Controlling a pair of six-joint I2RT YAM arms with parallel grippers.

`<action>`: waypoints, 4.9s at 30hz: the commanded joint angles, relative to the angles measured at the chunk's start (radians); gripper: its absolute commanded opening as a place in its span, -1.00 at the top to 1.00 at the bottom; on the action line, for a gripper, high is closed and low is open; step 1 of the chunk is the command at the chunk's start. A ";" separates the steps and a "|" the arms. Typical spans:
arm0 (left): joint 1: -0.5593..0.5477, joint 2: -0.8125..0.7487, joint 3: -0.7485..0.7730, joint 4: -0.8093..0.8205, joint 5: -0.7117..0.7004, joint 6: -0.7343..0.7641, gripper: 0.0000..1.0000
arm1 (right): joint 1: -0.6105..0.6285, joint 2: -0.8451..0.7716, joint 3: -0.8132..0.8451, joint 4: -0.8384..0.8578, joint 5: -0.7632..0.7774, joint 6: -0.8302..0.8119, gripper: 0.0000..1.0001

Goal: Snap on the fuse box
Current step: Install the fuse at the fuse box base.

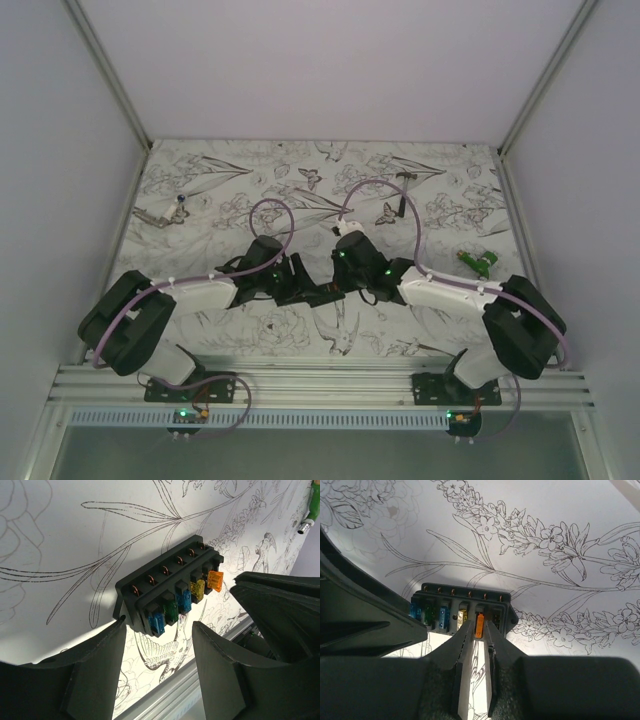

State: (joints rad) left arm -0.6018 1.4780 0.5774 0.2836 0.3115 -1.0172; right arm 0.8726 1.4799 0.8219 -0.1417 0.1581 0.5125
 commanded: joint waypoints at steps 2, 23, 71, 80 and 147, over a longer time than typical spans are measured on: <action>0.007 -0.002 0.024 -0.031 -0.007 0.022 -0.17 | -0.017 0.026 0.035 -0.033 -0.011 0.026 0.64; 0.008 0.025 0.044 -0.038 0.001 0.031 -0.17 | -0.017 0.074 0.061 -0.060 -0.062 0.010 0.99; -0.009 0.039 0.178 -0.227 -0.038 0.129 -0.09 | -0.063 0.095 0.195 -0.286 -0.005 -0.103 0.41; -0.015 0.080 0.210 -0.230 -0.020 0.136 -0.09 | -0.063 0.134 0.228 -0.303 -0.016 -0.111 0.40; -0.019 0.044 0.184 -0.238 -0.035 0.137 -0.09 | -0.189 -0.024 0.005 -0.090 -0.178 -0.037 1.00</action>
State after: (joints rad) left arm -0.6159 1.5417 0.7712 0.0734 0.2741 -0.8967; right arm 0.7322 1.4906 0.8612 -0.3168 0.0521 0.4374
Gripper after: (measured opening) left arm 0.544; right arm 0.006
